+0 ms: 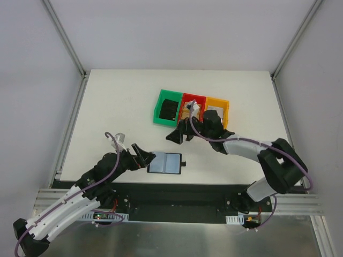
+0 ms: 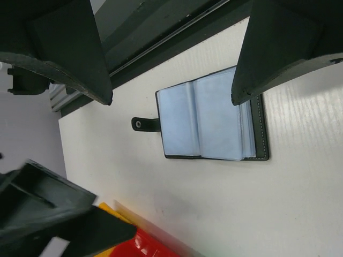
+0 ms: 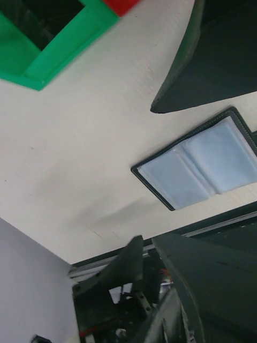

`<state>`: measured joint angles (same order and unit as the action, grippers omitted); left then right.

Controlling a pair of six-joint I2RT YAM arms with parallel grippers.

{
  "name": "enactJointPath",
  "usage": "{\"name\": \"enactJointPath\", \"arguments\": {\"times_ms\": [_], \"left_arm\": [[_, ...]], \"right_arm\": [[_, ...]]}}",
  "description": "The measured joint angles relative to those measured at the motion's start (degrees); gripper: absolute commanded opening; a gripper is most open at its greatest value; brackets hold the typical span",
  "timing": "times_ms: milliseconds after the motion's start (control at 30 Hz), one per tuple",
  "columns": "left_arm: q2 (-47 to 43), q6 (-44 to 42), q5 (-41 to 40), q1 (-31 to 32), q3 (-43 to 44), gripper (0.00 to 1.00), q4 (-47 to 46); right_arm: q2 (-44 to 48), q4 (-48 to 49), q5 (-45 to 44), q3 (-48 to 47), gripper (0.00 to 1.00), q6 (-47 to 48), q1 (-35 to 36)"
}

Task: Take the credit cards out of the card holder
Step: Remove the credit card from the card holder.

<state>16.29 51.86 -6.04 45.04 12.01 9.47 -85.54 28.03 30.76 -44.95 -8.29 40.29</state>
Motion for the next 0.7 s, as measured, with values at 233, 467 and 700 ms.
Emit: {"name": "enactJointPath", "arguments": {"times_ms": [233,467,700], "left_arm": [[-2.91,0.26,1.44,0.00,-1.46,0.88,0.39],[-1.57,1.42,1.42,0.00,-1.68,0.88,1.57],[2.75,3.08,0.79,0.00,-1.68,0.88,2.08]], "right_arm": [[-8.02,1.73,2.54,1.73,0.96,-14.21,-0.83],[-3.52,-24.37,4.63,-13.73,0.96,-16.81,10.27],[-7.96,-46.84,5.57,-26.18,0.96,-17.22,16.85]]}}
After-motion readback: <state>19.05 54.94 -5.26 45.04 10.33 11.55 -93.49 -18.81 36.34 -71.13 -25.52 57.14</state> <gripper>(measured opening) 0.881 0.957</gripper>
